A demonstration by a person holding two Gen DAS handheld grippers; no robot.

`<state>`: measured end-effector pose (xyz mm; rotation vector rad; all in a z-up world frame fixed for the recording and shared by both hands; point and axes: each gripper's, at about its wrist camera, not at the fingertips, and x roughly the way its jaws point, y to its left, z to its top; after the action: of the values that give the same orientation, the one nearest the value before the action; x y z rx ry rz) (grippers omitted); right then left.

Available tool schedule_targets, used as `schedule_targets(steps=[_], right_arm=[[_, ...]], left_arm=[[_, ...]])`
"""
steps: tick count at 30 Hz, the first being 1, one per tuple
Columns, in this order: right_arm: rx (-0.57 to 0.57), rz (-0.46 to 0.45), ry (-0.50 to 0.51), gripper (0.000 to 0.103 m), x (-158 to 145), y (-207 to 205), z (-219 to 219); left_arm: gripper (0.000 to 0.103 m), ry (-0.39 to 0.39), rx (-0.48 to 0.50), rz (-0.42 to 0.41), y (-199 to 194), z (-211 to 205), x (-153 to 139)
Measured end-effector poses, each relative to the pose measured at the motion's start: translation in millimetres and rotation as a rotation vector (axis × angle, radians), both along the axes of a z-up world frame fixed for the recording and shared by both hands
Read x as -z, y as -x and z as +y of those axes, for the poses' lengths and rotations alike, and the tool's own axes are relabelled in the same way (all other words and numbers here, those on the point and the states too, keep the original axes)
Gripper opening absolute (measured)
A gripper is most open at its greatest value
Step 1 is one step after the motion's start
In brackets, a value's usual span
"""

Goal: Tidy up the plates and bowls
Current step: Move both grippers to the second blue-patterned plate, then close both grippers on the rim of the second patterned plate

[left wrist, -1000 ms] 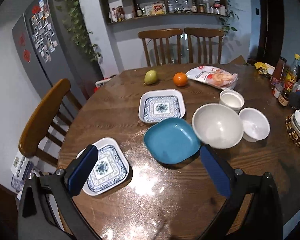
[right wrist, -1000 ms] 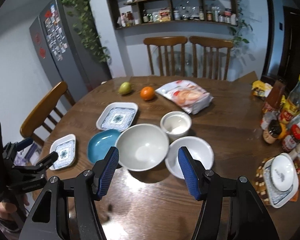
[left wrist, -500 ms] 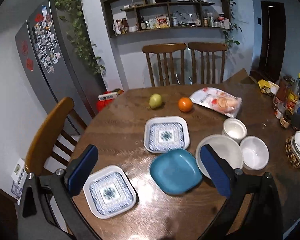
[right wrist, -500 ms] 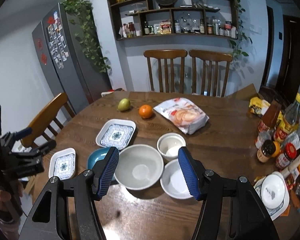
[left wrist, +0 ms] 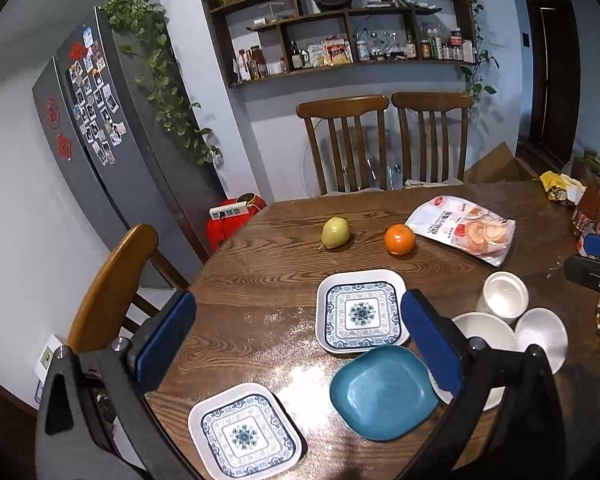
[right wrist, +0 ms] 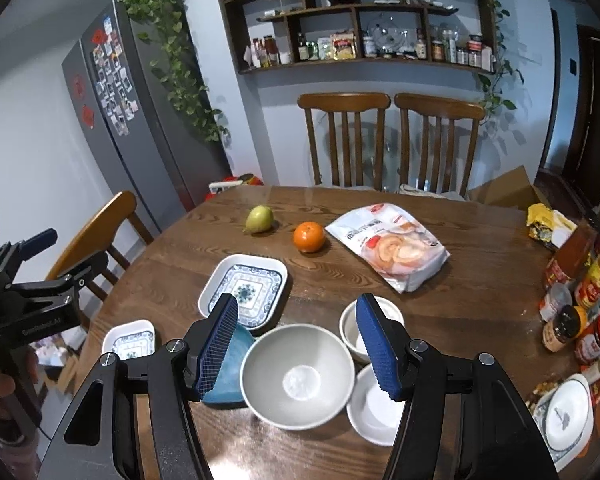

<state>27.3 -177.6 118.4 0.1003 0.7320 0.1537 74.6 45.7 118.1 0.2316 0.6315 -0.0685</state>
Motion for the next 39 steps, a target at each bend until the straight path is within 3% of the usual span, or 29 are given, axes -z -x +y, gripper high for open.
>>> schedule_targets(steps=[8, 13, 22, 27, 29, 31, 35, 39], right_arm=[[-0.019, 0.087, 0.033, 0.062, 29, -54, 27], [-0.040, 0.176, 0.055, 0.062, 62, -91, 45], [-0.042, 0.386, 0.021, 0.062, 130, -145, 65], [-0.016, 0.467, 0.011, 0.062, 152, -164, 69], [0.003, 0.495, 0.014, 0.062, 160, -172, 69], [0.013, 0.524, 0.012, 0.054, 168, -178, 70], [0.016, 0.564, 0.038, 0.050, 179, -185, 75], [-0.001, 0.603, 0.051, 0.038, 188, -190, 79]], left_arm=[[0.102, -0.020, -0.018, 0.071, -49, 8, 40], [0.102, -0.024, -0.030, 0.141, -79, 11, 71], [0.102, -0.005, -0.034, 0.359, -132, 18, 146], [0.100, 0.013, -0.027, 0.416, -147, 20, 167], [0.095, 0.029, -0.021, 0.442, -151, 19, 173], [0.086, 0.039, -0.013, 0.463, -154, 18, 178], [0.067, 0.045, 0.009, 0.494, -155, 11, 185], [0.048, 0.059, 0.033, 0.528, -155, 8, 192]])
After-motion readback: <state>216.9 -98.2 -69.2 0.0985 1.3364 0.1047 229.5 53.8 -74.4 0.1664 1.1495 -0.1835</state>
